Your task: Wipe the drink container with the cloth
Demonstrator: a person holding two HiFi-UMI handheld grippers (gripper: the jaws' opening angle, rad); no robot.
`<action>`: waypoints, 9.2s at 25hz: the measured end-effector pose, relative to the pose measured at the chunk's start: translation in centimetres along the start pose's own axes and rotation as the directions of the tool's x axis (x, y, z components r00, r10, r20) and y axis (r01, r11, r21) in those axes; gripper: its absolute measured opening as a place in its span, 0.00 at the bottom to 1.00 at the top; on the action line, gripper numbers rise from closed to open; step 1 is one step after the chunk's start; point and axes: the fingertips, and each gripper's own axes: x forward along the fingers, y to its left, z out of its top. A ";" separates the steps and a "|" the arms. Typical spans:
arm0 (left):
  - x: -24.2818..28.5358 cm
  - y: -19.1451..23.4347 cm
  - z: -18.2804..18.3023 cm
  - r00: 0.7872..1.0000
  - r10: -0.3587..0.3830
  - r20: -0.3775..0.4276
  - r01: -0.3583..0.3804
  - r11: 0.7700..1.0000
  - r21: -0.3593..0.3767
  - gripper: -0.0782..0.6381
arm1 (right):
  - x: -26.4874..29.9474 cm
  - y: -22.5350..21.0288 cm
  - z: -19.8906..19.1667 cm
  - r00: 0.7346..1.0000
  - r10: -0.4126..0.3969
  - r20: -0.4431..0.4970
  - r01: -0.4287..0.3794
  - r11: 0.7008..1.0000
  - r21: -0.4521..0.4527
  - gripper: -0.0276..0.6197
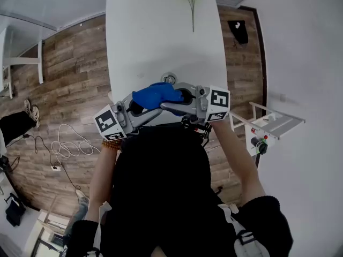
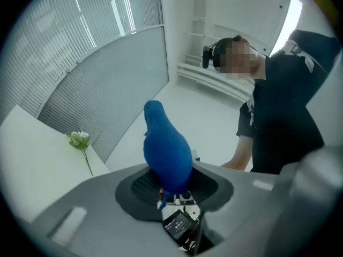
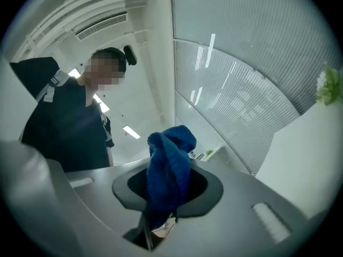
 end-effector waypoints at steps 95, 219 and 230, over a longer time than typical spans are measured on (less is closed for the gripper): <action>-8.3 14.2 -18.8 0.360 0.673 -0.646 -0.446 0.732 0.515 0.37 | -8.9 -13.2 -15.4 -0.049 -0.491 -0.870 -0.955 0.279 -0.104 0.55; -5.4 9.7 5.0 0.606 0.794 -0.050 -0.609 0.503 0.614 0.37 | -3.4 -6.4 4.5 0.482 -0.874 0.063 0.613 0.285 -0.737 0.49; -5.5 2.1 12.9 0.721 0.643 0.257 -0.652 0.505 0.566 0.37 | 0.1 2.6 9.7 0.250 -0.830 0.499 0.863 -0.043 -0.503 0.44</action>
